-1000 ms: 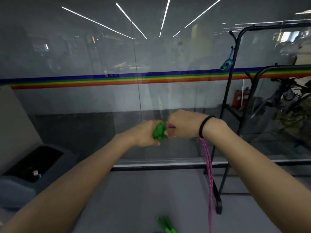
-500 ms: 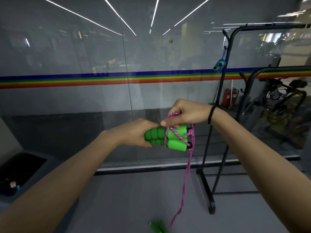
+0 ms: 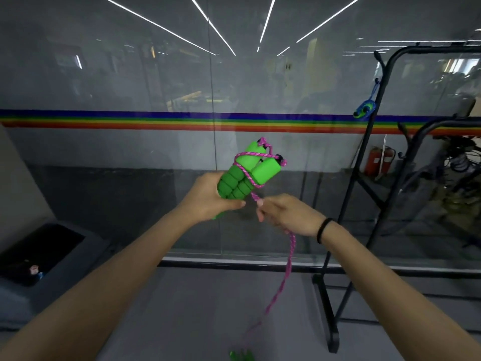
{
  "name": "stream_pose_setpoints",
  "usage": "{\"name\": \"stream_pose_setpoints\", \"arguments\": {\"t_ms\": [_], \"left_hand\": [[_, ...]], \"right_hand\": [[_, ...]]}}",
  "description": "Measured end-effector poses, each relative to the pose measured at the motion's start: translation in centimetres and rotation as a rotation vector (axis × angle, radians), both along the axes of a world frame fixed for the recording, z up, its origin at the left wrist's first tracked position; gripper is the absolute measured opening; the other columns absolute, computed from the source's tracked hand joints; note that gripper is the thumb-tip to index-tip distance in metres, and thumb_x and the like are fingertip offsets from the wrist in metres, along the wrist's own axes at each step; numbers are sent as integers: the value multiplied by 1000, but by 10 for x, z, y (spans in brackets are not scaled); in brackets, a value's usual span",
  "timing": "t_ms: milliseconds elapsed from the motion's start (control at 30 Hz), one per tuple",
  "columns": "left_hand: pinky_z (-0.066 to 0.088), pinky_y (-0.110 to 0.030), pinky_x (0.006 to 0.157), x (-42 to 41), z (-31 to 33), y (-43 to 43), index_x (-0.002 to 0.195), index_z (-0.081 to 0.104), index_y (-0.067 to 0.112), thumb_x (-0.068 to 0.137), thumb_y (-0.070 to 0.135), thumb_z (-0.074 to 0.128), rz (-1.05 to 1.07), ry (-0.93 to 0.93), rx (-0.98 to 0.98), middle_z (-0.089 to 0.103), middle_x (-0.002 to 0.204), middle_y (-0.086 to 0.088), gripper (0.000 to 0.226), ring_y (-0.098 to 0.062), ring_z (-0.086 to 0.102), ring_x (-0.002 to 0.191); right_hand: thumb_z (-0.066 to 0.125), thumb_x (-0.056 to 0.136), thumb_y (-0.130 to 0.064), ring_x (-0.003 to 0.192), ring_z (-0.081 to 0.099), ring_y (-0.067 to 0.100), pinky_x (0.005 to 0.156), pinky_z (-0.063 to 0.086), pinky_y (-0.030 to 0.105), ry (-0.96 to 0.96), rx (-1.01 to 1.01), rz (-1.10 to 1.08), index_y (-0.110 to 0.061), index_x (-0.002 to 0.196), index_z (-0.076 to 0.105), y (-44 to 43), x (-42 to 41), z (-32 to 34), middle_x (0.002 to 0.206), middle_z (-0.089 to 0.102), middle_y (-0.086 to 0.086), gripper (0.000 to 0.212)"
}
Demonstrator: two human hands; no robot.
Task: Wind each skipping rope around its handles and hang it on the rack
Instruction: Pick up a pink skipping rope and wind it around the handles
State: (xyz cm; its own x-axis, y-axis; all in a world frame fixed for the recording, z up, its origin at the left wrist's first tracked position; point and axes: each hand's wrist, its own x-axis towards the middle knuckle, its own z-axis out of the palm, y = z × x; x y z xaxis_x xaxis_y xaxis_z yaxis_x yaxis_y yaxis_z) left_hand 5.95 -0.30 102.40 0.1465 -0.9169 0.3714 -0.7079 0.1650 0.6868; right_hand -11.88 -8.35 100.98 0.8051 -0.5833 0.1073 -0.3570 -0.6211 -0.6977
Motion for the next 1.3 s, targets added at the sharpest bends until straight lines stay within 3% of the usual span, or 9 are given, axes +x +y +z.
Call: {"name": "stream_pose_setpoints", "arguments": {"t_ms": [133, 267, 467, 600, 700, 800, 967, 1100, 1300], "left_hand": [[52, -36, 79, 6, -13, -3, 110, 60, 23, 71, 20, 74, 106, -364, 186, 68, 99, -1, 41, -23, 63, 95], [42, -28, 69, -2, -12, 4, 108, 56, 21, 79, 18, 66, 4, -712, 330, 64, 98, 0, 31, -21, 60, 93], [38, -20, 55, -13, 8, 11, 78, 56, 41, 69, 30, 79, -259, -549, 217, 54, 60, 17, 27, 2, 50, 57], [42, -20, 54, -15, 7, 10, 78, 62, 32, 62, 28, 85, -251, -300, 75, 61, 63, 12, 29, 2, 53, 57], [44, -16, 56, -18, 0, 10, 82, 65, 28, 60, 24, 87, -206, -143, 37, 65, 69, 11, 31, 2, 56, 61], [45, -14, 58, -20, 0, 7, 83, 67, 24, 60, 20, 87, -135, 21, -13, 66, 67, 14, 31, 4, 58, 60], [50, -19, 64, -14, -2, -1, 91, 68, 19, 60, 23, 86, 21, 112, -85, 70, 79, 10, 36, -3, 65, 70], [47, -15, 70, -6, -10, -4, 101, 69, 19, 59, 24, 86, 138, 5, -83, 71, 86, 5, 46, -6, 64, 75], [49, -36, 83, 9, -13, 0, 119, 59, 30, 70, 29, 78, 392, -427, 119, 69, 108, -5, 54, -28, 63, 102]], "right_hand": [[50, 92, -34, 59, 49, 13, 59, 37, 26, 234, -460, 89, -11, 78, 65, -3, -5, 26, 60, 51, -1, 31], [64, 81, -41, 57, 47, 6, 62, 40, 26, 239, -500, 163, -14, 78, 69, -7, -4, 54, 63, 57, -2, 27], [65, 80, -23, 49, 53, -3, 53, 40, 9, -129, 104, 284, -16, 66, 69, -28, 3, 47, 52, 62, -12, 16], [46, 90, -1, 46, 60, -2, 47, 47, 10, -396, 484, 220, -25, 49, 71, -43, 0, 9, 50, 65, -10, 53], [60, 84, -12, 41, 51, 3, 41, 41, 14, -514, 712, 460, -15, 58, 68, -30, 5, -5, 52, 63, -6, 28], [50, 93, -16, 36, 33, 0, 38, 28, 13, -445, 513, 63, -17, 61, 48, -32, 4, -25, 39, 42, -10, 31], [31, 99, -32, 41, 25, 7, 44, 24, 18, -324, 447, 117, -17, 63, 45, -17, 2, -26, 46, 31, -9, 42], [33, 98, -36, 39, 31, 4, 44, 30, 16, -145, 266, 62, -18, 67, 49, -11, 5, -22, 49, 36, -9, 39], [47, 94, -35, 52, 47, 3, 57, 37, 21, 116, -232, 85, -14, 76, 60, -8, 6, -9, 60, 51, -2, 31]]}}
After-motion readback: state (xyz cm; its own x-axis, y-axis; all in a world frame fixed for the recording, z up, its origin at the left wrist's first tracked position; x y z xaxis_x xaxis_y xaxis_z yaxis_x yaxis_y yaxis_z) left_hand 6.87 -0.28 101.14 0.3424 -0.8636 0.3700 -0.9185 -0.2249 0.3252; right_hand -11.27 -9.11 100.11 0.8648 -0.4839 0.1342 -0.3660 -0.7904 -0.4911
